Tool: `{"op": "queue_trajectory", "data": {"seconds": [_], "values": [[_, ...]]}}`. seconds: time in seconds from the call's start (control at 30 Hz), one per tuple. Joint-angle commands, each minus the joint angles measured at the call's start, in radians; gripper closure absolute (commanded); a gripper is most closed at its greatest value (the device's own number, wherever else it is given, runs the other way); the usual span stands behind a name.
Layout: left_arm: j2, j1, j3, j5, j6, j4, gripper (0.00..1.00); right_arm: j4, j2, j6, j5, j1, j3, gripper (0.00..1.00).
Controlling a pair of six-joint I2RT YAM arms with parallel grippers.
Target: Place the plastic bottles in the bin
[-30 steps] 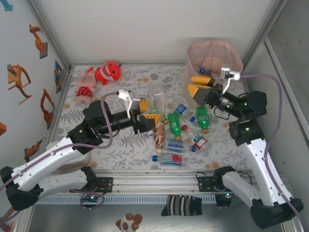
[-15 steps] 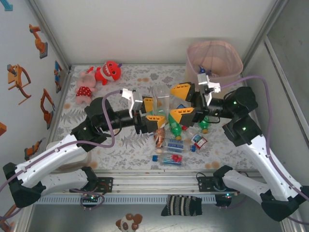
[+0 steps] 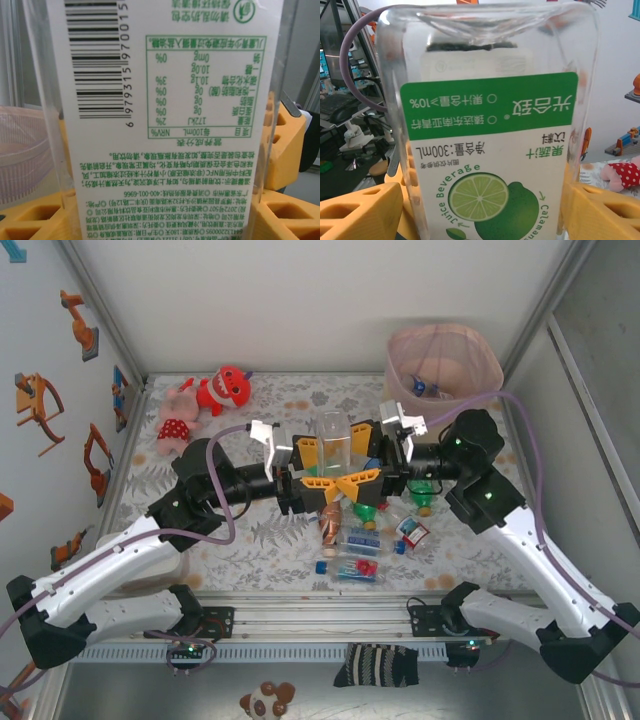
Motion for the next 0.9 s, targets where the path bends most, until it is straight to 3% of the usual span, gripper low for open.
{"op": "queue_trajectory", "data": {"seconds": [0.0, 0.33, 0.53, 0.7, 0.87], "values": [[-0.008, -0.001, 0.026, 0.021, 0.029, 0.031, 0.46, 0.069, 0.009, 0.042, -0.022, 0.013, 0.025, 0.23], [-0.024, 0.000, 0.019, 0.006, 0.042, 0.017, 0.46, 0.072, 0.027, 0.057, -0.012, 0.016, 0.046, 0.33], [-0.057, -0.001, 0.003, -0.046, 0.057, -0.010, 0.37, 0.065, 0.040, 0.061, 0.007, 0.016, 0.059, 0.37], [-0.129, 0.000, -0.039, -0.144, 0.083, -0.073, 0.26, -0.047, 0.062, 0.011, 0.098, 0.016, 0.106, 0.40], [-0.229, 0.001, -0.086, -0.225, 0.111, -0.170, 0.23, -0.214, 0.100, -0.077, 0.263, 0.009, 0.198, 0.41]]}}
